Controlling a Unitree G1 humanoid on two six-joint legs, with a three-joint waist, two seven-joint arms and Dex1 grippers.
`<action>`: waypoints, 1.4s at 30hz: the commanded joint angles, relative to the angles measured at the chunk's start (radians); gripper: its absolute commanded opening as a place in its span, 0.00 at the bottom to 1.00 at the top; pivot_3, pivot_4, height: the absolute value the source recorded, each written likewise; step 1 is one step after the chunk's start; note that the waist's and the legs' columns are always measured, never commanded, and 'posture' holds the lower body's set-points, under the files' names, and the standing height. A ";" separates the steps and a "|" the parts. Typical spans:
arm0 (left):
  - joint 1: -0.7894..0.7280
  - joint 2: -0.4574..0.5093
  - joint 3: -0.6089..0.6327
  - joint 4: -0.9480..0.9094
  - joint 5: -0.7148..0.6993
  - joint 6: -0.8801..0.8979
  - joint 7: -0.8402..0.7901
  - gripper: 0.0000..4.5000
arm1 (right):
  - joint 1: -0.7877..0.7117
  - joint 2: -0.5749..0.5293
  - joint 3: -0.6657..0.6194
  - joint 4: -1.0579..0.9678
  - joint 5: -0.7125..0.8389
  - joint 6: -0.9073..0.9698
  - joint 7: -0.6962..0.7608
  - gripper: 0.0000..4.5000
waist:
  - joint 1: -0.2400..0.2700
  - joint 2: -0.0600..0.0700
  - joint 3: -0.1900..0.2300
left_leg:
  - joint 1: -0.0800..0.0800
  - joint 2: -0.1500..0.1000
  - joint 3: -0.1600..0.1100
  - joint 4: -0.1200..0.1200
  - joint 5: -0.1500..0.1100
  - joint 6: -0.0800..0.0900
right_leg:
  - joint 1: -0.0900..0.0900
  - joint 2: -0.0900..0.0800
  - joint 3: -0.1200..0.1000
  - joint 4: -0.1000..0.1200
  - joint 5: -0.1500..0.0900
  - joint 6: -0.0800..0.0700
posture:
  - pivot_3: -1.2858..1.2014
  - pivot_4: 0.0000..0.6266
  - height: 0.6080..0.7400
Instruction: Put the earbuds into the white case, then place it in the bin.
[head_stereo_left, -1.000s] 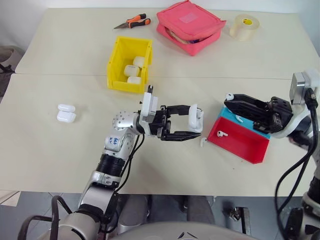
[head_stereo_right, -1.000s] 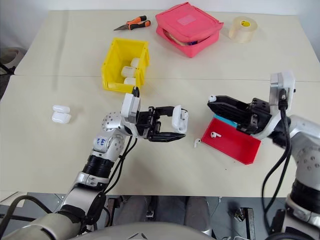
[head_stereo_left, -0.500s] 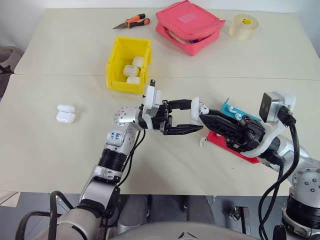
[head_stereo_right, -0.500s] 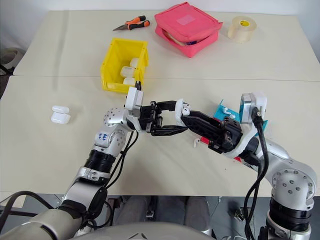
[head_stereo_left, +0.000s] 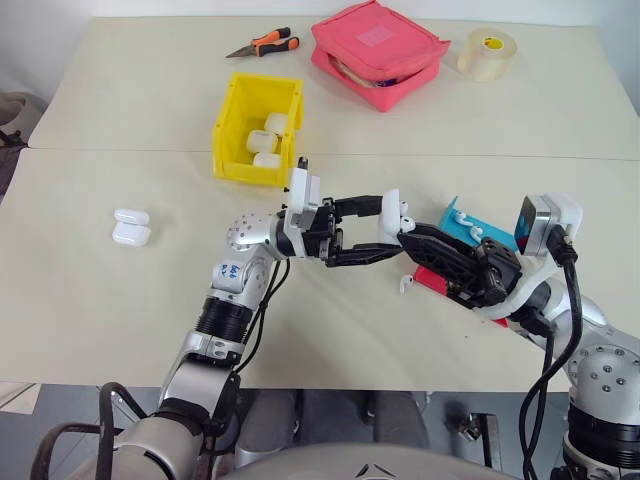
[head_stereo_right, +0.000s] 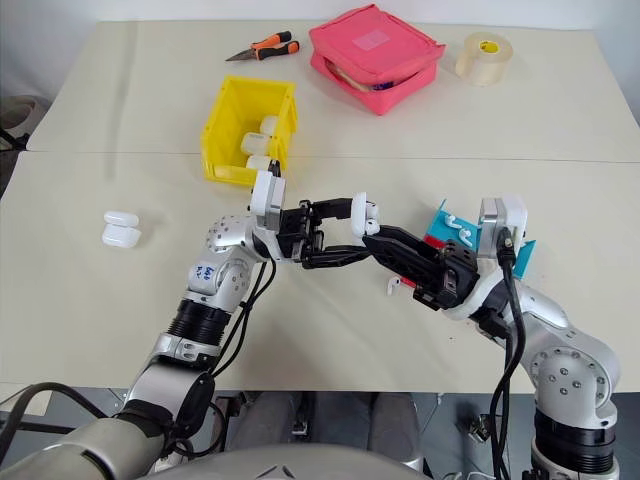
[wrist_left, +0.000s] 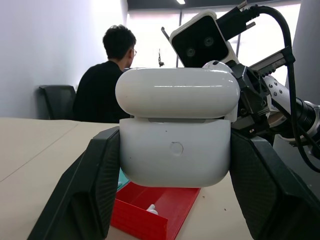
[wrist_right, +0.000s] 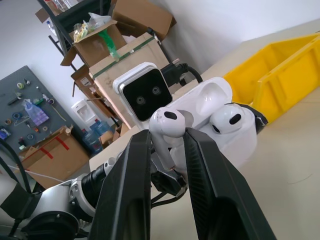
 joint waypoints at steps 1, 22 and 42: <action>-0.014 -0.014 0.006 -0.041 -0.031 0.004 -0.010 0.62 | 0.007 0.009 0.004 -0.001 -0.004 -0.031 -0.005 0.21 | 0.000 0.000 0.000 | 0.000 0.000 0.000 0.000 0.000 0.000 | 0.000 0.000 0.000 0.000 0.000 0.000 | 0.52 0.24 1.00; 0.002 -0.021 0.012 -0.054 -0.058 0.015 -0.025 0.62 | -0.034 0.015 0.027 -0.011 0.034 -0.061 -0.035 0.21 | 0.000 0.000 0.000 | 0.000 0.000 0.000 0.000 0.000 0.000 | 0.000 0.000 0.000 0.000 0.000 0.000 | 0.52 0.24 1.00; 0.025 -0.007 0.024 -0.062 -0.049 0.001 -0.031 0.62 | 0.036 -0.162 -0.090 -0.011 0.015 -0.065 0.021 0.21 | 0.003 0.000 0.000 | 0.000 0.000 0.000 0.000 0.000 0.000 | 0.000 0.000 0.000 0.000 0.000 0.000 | 0.52 0.24 1.00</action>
